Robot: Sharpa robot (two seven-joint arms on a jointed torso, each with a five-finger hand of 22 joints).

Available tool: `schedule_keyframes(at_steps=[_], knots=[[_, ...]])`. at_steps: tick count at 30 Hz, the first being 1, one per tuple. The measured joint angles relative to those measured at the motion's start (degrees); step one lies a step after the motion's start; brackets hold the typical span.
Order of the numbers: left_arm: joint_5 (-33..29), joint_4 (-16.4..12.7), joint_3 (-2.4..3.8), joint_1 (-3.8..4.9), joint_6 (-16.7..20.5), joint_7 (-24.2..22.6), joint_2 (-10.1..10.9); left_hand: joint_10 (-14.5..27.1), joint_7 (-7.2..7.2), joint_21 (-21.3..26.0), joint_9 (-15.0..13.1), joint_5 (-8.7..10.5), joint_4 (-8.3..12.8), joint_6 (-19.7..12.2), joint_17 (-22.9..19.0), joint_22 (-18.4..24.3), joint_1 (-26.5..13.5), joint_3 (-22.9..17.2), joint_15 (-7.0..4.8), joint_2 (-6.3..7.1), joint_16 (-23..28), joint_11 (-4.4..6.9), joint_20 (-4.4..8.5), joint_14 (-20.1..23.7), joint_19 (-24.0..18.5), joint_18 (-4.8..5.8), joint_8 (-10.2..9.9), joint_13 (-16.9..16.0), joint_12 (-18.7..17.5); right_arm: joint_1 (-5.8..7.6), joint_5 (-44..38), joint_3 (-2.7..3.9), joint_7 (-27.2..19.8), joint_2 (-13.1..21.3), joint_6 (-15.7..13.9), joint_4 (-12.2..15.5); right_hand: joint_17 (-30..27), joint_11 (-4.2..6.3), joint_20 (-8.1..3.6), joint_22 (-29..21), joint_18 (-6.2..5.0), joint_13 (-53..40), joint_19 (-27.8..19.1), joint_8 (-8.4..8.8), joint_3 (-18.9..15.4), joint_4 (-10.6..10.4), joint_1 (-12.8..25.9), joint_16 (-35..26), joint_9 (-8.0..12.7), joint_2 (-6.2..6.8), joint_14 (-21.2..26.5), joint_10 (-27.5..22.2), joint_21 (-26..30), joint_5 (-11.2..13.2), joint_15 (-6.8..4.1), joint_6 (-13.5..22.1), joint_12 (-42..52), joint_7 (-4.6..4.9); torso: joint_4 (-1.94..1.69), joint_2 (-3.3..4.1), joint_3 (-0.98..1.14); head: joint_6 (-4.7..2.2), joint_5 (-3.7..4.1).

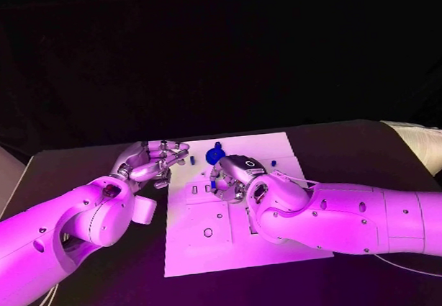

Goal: Assemble the parts on the task board

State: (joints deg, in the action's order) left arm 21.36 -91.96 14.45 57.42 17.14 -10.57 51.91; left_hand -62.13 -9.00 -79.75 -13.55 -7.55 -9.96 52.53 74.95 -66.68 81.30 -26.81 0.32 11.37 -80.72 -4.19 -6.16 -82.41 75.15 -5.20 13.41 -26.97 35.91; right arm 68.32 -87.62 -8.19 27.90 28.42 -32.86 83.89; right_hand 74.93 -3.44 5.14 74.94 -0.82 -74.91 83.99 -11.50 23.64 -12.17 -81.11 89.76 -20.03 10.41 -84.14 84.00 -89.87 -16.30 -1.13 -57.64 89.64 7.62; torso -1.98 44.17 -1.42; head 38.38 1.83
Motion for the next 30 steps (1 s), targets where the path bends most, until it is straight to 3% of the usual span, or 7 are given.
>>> schedule_keyframes(at_steps=[19,30], knots=[[0.2,0.0,0.00,0.00,-0.1,0.2,0.1,0.0,0.00,0.0,0.0,0.00,0.0,0.0,0.0,0.0,0.0,0.0,0.00,0.03,-0.3,-0.01,0.00,0.0,0.0,0.00,0.0,-0.1,0.0,-0.01,-0.9,-0.05,0.4,-0.3,0.4,-0.3,0.0,0.00,0.00,0.0,0.00,0.0,0.0,-0.01,0.0,0.0,1.2,0.0,-0.1,1.20,0.0,0.0,0.0,0.0,0.00,0.1,0.0,-0.03,0.03,-0.01,0.03,0.21,-0.12],[0.2,0.0,0.00,0.00,-0.2,0.2,0.1,0.0,0.00,0.0,0.0,0.00,0.0,0.0,0.0,-0.1,0.0,0.0,0.21,0.03,-0.3,-0.01,0.00,-0.2,0.0,0.00,0.2,-0.2,0.3,-0.12,-1.0,-0.20,0.4,-0.2,0.8,-0.3,0.0,0.00,0.00,0.0,0.00,0.0,0.0,0.68,0.0,0.0,1.9,0.0,0.2,1.87,0.2,0.0,0.0,0.5,0.22,1.5,0.0,0.91,0.07,-0.02,0.03,0.34,-0.21]])
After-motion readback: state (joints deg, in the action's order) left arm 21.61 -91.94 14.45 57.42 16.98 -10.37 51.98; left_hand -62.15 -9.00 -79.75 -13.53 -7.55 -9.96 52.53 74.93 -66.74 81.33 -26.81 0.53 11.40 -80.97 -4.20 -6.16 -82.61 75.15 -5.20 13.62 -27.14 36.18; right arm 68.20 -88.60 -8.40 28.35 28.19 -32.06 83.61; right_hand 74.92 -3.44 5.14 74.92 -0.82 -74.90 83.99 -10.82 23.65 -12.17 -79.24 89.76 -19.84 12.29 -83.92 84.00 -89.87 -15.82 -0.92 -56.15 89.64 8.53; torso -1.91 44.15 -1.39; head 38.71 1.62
